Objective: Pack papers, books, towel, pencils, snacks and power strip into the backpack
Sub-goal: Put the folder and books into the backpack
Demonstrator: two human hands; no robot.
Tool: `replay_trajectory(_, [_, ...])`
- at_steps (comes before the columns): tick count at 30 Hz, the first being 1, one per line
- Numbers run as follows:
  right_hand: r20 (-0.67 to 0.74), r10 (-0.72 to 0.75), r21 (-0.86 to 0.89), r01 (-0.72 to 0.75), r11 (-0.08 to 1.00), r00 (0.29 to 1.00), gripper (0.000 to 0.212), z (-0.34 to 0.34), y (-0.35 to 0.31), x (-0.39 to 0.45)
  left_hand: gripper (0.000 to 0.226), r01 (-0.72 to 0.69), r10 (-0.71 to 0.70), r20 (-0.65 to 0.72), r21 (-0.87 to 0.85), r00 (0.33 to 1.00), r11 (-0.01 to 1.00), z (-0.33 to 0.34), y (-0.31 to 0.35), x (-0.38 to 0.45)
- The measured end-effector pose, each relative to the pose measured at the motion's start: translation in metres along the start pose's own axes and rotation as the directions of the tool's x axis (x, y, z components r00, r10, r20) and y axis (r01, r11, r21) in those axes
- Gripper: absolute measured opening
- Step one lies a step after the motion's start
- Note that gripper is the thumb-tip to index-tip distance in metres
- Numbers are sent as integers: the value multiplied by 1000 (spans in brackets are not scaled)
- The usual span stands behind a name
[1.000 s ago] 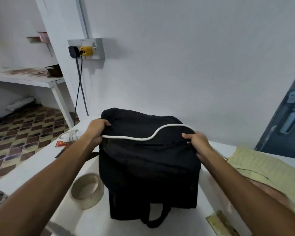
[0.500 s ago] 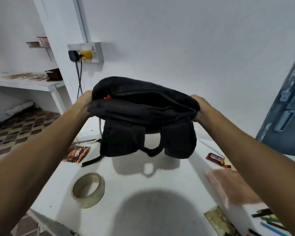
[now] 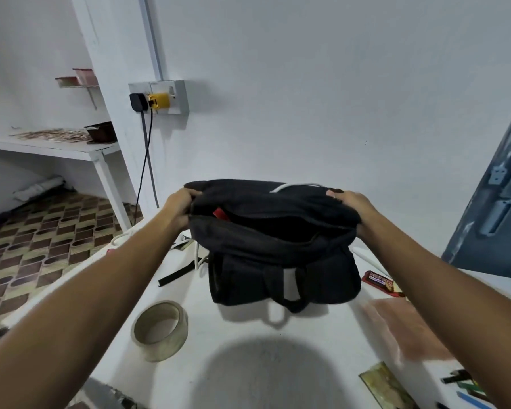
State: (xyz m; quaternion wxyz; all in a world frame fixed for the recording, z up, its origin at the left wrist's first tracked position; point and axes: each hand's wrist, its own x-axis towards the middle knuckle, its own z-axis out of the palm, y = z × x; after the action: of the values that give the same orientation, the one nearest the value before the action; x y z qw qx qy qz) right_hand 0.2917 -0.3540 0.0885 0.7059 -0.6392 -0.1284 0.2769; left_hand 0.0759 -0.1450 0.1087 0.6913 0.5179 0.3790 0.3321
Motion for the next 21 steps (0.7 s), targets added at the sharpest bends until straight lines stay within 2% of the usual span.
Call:
replay_trajectory(2, [-12, -5, -45, 4, 999, 1000, 21, -7, 17, 0, 23, 103, -102, 29, -32, 994, 994, -11, -24, 20])
replay_trajectory(3, [-32, -22, -82, 20, 996, 999, 17, -10, 26, -1, 16, 137, -136, 37, -25, 990, 990, -13, -34, 25])
replay_trajectory(5, [-79, -77, -190, 60, 980, 994, 8, -14, 45, -6, 16, 122, -122, 35, 3, 992, 993, -14, -51, 29])
replay_trajectory(7, [-95, -160, -281, 128, 951, 982, 24, -19, 65, -5, 25, 72, -71, 51, -24, 996, 997, -14, -65, 28])
replay_trajectory(10, [-86, -208, -307, 172, 936, 974, 25, -24, 97, -7, 32, 54, -54, 74, -6, 996, 999, -22, -81, 28])
replay_trajectory(13, [-73, -173, -357, 136, 924, 982, 8, -27, 126, -8, 27, 30, -40, 43, 205, 998, 978, -36, -95, 31])
replay_trajectory(15, [-87, -168, -388, 122, 914, 982, 9, -27, 136, -8, 21, 29, -43, 29, 375, 999, 927, -45, -103, 35])
replay_trajectory(19, [-110, -215, -548, 122, 827, 970, 14, -28, 135, -6, 26, 90, -148, 28, 677, 989, 731, -56, -104, 35])
replay_trajectory(21, [-106, -220, -606, 112, 787, 970, 13, -30, 136, -4, 44, 38, -88, 18, 797, 996, 603, -57, -105, 34])
